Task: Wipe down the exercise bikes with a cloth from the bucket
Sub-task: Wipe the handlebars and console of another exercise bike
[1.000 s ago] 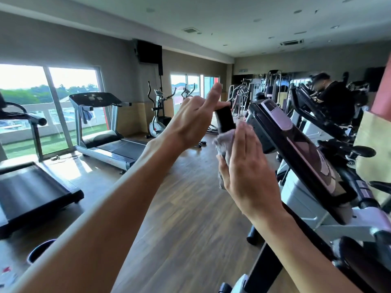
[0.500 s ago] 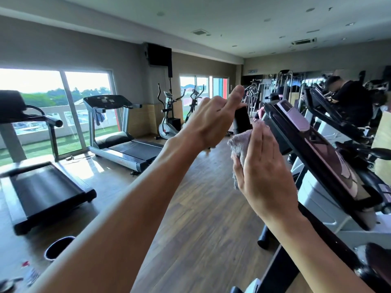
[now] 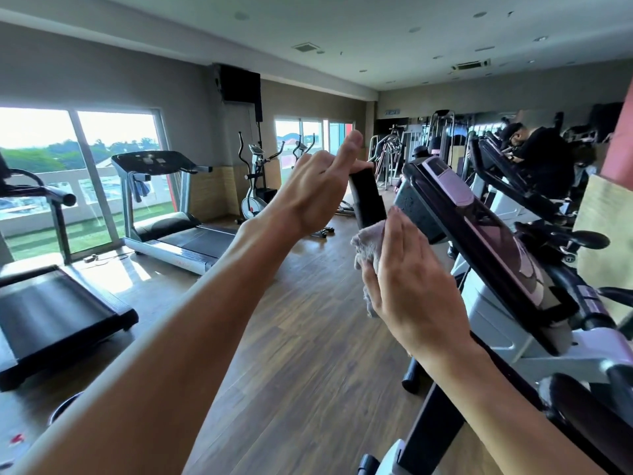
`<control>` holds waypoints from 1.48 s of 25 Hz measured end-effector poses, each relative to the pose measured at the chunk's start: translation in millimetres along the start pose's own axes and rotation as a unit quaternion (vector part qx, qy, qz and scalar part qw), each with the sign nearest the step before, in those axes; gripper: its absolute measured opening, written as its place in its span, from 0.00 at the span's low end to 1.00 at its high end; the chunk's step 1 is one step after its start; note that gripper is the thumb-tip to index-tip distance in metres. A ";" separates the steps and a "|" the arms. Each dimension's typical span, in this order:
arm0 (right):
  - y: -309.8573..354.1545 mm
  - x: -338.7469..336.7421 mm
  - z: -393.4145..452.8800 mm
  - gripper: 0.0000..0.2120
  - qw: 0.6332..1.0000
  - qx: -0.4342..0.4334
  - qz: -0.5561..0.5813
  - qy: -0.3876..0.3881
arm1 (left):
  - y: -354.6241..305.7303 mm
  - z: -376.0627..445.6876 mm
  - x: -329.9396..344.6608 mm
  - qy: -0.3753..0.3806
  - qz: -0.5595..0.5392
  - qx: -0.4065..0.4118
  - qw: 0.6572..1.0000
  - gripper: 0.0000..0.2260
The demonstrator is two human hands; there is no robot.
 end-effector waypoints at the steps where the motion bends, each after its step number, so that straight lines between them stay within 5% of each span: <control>1: -2.7 2.3 16.7 0.34 1.000 0.004 0.022 -0.017 | -1.7 -0.9 1.5 0.001 -0.007 0.001 1.000 0.33; 6: -4.9 9.8 47.4 0.39 0.989 0.010 0.126 -0.072 | -3.6 -10.3 0.5 -0.046 -0.030 -0.011 0.998 0.29; 11: -0.2 -6.6 -16.5 0.44 0.999 0.002 -0.033 0.022 | -4.0 -14.9 4.8 -0.071 -0.022 -0.001 0.997 0.23; 18: 4.8 9.3 45.0 0.38 0.996 0.035 0.049 -0.058 | -4.0 -12.0 6.8 -0.070 -0.041 0.004 0.997 0.23; 24: 10.4 -3.3 -34.4 0.34 0.984 0.004 -0.176 0.018 | -3.1 -21.2 8.0 -0.081 -0.018 0.028 0.996 0.22; 31: 8.1 10.1 41.9 0.33 0.996 0.038 0.019 -0.079 | 0.6 -12.3 4.0 -0.056 -0.021 0.043 0.997 0.24; 37: 1.9 1.3 -13.0 0.34 0.989 0.034 -0.143 -0.009 | 4.1 26.6 0.6 -0.029 -0.054 0.106 0.992 0.22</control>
Point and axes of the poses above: each hand's wrist, its own z-axis towards the middle knuckle, its own x-axis out of the palm, y = z × x, the point moved 2 cm from there along z, towards the middle knuckle, and after that the axes turned 10 degrees about -x, right-handed, at the moved point
